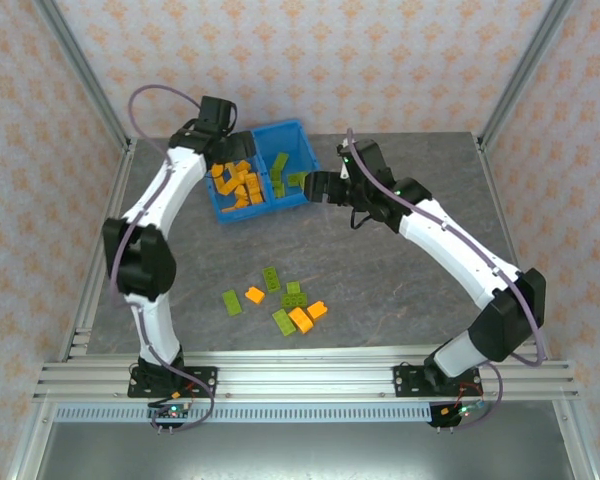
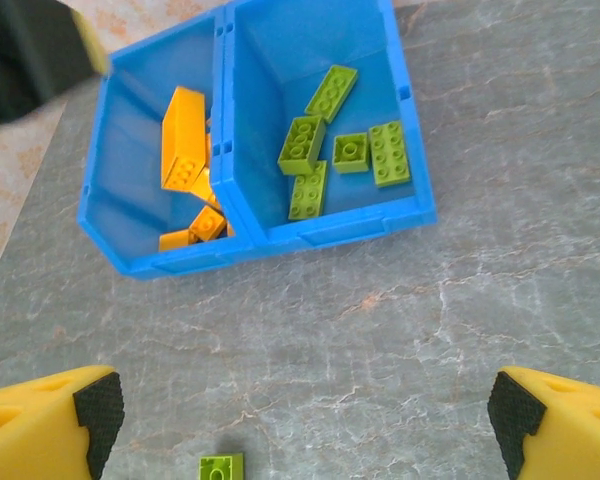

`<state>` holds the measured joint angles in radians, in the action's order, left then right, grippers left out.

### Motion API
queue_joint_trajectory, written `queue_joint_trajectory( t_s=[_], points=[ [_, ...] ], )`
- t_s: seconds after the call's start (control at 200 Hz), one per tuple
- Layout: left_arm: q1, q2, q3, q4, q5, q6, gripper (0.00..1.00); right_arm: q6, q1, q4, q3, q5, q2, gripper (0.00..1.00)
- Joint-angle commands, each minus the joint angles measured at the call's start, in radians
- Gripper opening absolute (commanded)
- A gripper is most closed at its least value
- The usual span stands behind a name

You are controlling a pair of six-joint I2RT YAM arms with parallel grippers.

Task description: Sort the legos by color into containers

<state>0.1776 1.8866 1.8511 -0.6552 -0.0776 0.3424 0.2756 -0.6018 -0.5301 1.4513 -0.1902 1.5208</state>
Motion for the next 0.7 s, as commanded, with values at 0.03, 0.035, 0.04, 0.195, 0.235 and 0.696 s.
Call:
queue_joint_trajectory(
  t_s=[0.03, 0.035, 0.04, 0.195, 0.235, 0.696],
  points=[
    [0.004, -0.225, -0.102, 0.029, -0.029, -0.029, 0.82, -0.018, -0.038, -0.026, -0.02, -0.109, 0.052, 0.94],
    [0.004, -0.23, -0.106, 0.028, -0.029, -0.032, 0.82, -0.02, -0.042, -0.03, -0.02, -0.11, 0.053, 0.94],
    [0.004, -0.237, -0.111, 0.026, -0.028, -0.034, 0.82, -0.022, -0.045, -0.032, -0.019, -0.113, 0.056, 0.94],
    [0.005, -0.431, -0.283, 0.007, -0.032, -0.104, 0.89, -0.058, -0.168, -0.1, -0.008, -0.134, 0.147, 0.93],
    [0.005, -0.477, -0.325, 0.001, -0.036, -0.122, 0.92, -0.058, -0.197, -0.105, -0.015, -0.129, 0.169, 0.92],
    [0.004, -0.735, -0.596, -0.047, 0.056, -0.135, 1.0, -0.075, -0.329, -0.125, 0.038, -0.142, 0.447, 0.79]
  ],
)
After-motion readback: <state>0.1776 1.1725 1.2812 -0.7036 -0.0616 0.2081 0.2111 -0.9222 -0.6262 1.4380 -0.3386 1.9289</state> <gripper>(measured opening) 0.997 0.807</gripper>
